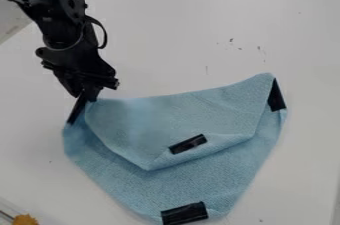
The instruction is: Unfold the cloth from right to left
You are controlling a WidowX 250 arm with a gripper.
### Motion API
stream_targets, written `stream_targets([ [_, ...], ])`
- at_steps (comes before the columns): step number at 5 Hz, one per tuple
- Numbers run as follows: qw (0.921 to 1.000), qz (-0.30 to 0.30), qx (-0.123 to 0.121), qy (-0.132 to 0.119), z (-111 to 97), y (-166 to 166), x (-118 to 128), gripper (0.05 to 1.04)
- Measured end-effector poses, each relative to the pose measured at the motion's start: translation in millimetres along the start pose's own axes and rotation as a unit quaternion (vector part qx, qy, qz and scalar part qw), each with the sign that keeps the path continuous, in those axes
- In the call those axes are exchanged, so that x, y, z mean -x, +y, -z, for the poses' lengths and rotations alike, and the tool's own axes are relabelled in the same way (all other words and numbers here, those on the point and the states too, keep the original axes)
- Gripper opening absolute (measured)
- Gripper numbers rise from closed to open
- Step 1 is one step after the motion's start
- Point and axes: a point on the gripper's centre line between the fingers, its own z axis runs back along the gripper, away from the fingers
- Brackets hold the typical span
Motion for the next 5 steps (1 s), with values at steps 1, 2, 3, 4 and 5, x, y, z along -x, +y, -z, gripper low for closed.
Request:
stream_targets([
  [1, 1.0000, -0.001, 0.004, 0.009, 9.0, 1.8, 6.9, 0.862],
  [2, 0.9993, 0.021, -0.004, 0.031, 8.3, 10.1, 6.6, 1.018],
  [3, 0.9980, 0.041, 0.001, 0.049, -2.9, 10.3, -4.4, 1.010],
  [4, 0.9942, 0.063, 0.037, 0.079, -15.9, -25.1, -14.3, 1.008],
  [5, 0.9901, 0.054, 0.079, 0.103, -22.7, -72.7, -17.1, 1.007],
])
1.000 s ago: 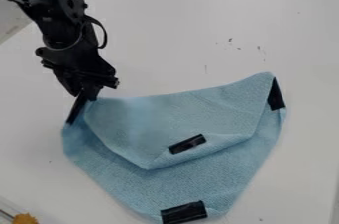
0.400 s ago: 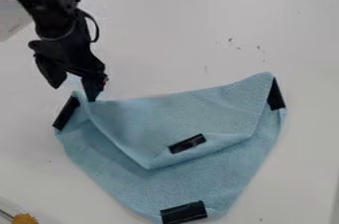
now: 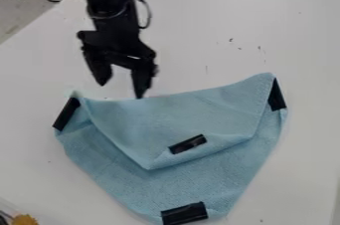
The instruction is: Unfold the cloth from right to left
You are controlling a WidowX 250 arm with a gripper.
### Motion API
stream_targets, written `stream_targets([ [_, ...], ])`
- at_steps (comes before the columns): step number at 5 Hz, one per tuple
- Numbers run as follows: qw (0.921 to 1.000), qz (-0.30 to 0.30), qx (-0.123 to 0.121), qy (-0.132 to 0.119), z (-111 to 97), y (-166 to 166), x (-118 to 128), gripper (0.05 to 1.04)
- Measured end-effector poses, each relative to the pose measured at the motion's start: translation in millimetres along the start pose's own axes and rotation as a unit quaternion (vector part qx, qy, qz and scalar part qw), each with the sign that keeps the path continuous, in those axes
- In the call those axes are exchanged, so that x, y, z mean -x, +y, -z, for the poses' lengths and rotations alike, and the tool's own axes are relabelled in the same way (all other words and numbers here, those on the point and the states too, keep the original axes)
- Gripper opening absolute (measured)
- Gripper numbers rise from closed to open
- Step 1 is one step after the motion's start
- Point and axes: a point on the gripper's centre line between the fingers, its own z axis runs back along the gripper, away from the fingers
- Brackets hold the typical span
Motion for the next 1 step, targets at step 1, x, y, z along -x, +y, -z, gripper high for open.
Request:
stream_targets([
  [1, 0.9998, 0.000, 0.021, -0.001, 6.2, -29.2, 1.6, 1.006],
])
